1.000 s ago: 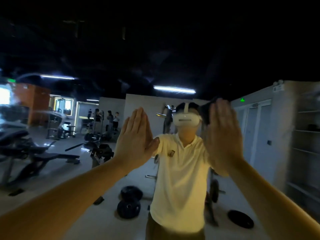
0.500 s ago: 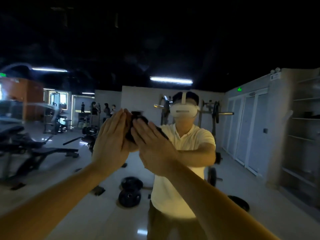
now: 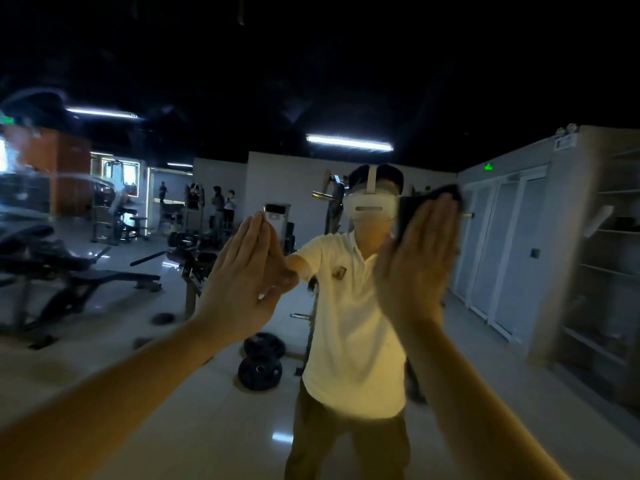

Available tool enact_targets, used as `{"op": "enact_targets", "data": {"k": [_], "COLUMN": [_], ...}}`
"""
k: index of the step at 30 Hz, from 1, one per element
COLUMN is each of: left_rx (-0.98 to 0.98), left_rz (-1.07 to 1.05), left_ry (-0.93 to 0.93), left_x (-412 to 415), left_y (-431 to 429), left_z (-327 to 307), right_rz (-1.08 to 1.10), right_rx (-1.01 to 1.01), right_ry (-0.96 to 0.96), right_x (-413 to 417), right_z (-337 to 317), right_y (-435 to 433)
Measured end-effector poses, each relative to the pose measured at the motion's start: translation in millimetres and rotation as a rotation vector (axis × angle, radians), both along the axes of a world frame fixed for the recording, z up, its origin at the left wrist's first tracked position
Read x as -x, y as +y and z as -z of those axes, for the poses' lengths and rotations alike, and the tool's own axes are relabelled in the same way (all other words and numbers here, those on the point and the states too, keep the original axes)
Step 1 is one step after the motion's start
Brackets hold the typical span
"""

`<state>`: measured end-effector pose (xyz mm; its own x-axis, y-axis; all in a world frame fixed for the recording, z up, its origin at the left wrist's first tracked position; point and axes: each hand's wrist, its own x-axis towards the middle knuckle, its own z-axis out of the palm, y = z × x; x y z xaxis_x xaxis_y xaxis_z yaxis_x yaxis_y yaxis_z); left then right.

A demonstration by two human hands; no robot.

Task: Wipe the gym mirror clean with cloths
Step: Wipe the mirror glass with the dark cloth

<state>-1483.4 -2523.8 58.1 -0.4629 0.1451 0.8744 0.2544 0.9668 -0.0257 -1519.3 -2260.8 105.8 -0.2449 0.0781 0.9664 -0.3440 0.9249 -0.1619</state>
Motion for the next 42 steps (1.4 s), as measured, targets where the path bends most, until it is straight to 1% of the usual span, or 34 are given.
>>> {"op": "enact_targets", "data": {"k": [2, 3, 5, 7, 8, 9, 10, 12, 14, 16, 18, 19, 20, 21, 23, 25, 27, 28, 30, 31, 32, 33, 35, 36, 38, 40, 42], "left_rx": [0.02, 0.01, -0.038, -0.07, -0.07, -0.066, -0.06, -0.052, -0.058, -0.074, -0.068, -0.056, -0.041, -0.025, -0.005, 0.003, 0.009, 0.006, -0.029, -0.045, -0.048, -0.04, -0.015, -0.012, -0.025, -0.033, -0.007], "left_rz": [0.022, 0.027, 0.023, 0.005, -0.003, -0.008, -0.009, -0.019, -0.048, -0.07, -0.078, -0.084, -0.091, -0.098, -0.114, -0.121, -0.121, -0.132, -0.158, -0.159, -0.148, -0.127, -0.086, -0.081, -0.097, -0.107, -0.115], "left_ry": [-0.018, -0.017, 0.005, 0.017, 0.015, 0.009, 0.002, -0.013, -0.03, -0.035, -0.032, -0.034, -0.041, -0.046, -0.052, -0.071, -0.078, -0.075, -0.073, -0.068, -0.059, -0.046, -0.03, -0.036, -0.053, -0.055, -0.052], "left_x": [-5.8, -8.8, -15.2, -19.2, -19.2, -17.9, -15.4, -9.2, -2.9, 1.1, 1.1, 0.5, -0.1, -0.3, -2.1, -5.4, -9.0, -10.9, -14.6, -16.4, -18.3, -19.1, -17.9, -16.3, -12.3, -10.1, -10.4], "left_y": [-11.5, -15.5, -18.6, -19.5, -20.2, -20.3, -19.6, -14.2, -5.3, 0.2, 0.9, -0.3, -2.0, -3.9, -6.7, -7.2, -5.4, -3.4, 1.8, 5.0, 9.1, 14.0, 24.9, 30.4, 39.7, 43.1, 39.7], "left_z": [-0.7, 1.5, 12.4, 26.6, 32.8, 38.3, 42.1, 47.4, 50.8, 53.2, 53.8, 54.1, 54.1, 54.3, 53.6, 51.7, 49.5, 48.9, 50.3, 53.6, 58.8, 65.1, 77.3, 81.4, 86.3, 88.1, 89.1], "right_rz": [-0.044, -0.058, -0.09, -0.102, -0.087, -0.078, -0.073, -0.02, 0.054, 0.093, 0.087, 0.065, 0.031, 0.0, -0.065, -0.133, -0.122, -0.126, -0.154, -0.143, -0.134, -0.131, -0.091, -0.03, 0.047, 0.054, 0.009], "right_rx": [-0.177, -0.302, -0.626, -0.954, -1.06, -1.087, -1.042, -0.851, -0.611, -0.31, -0.054, 0.023, 0.058, 0.042, -0.092, -0.272, -0.559, -0.739, -1.068, -1.154, -1.149, -1.063, -0.788, -0.647, -0.337, -0.063, 0.063], "right_ry": [-0.003, -0.002, 0.004, 0.013, 0.021, 0.032, 0.041, 0.065, 0.064, 0.032, 0.051, 0.083, 0.126, 0.164, 0.196, 0.152, 0.105, 0.08, -0.003, -0.015, 0.002, 0.024, 0.078, 0.086, 0.048, 0.044, 0.072], "right_x": [-2.6, -4.1, -4.8, -5.1, -4.4, -3.8, -3.6, -1.4, -0.3, 0.1, 3.4, 5.4, 6.0, 7.1, 6.9, 3.0, -0.5, -2.2, -3.7, -5.1, -6.9, -7.7, -8.3, -7.6, -5.6, -5.7, -6.3], "right_z": [16.6, 28.0, 62.9, 97.1, 105.1, 106.3, 102.2, 82.7, 53.6, 25.2, 10.1, 8.2, 9.9, 15.4, 31.5, 53.8, 88.0, 108.2, 139.7, 144.9, 142.9, 134.5, 102.3, 82.6, 48.7, 34.6, 43.1], "right_y": [-42.4, -61.9, -91.8, -97.0, -88.3, -73.5, -55.3, -12.2, 33.2, 65.5, 69.1, 59.5, 44.6, 26.3, -11.6, -44.7, -68.2, -71.6, -55.1, -38.2, -18.4, 2.5, 43.4, 62.1, 86.4, 82.4, 54.7]}}
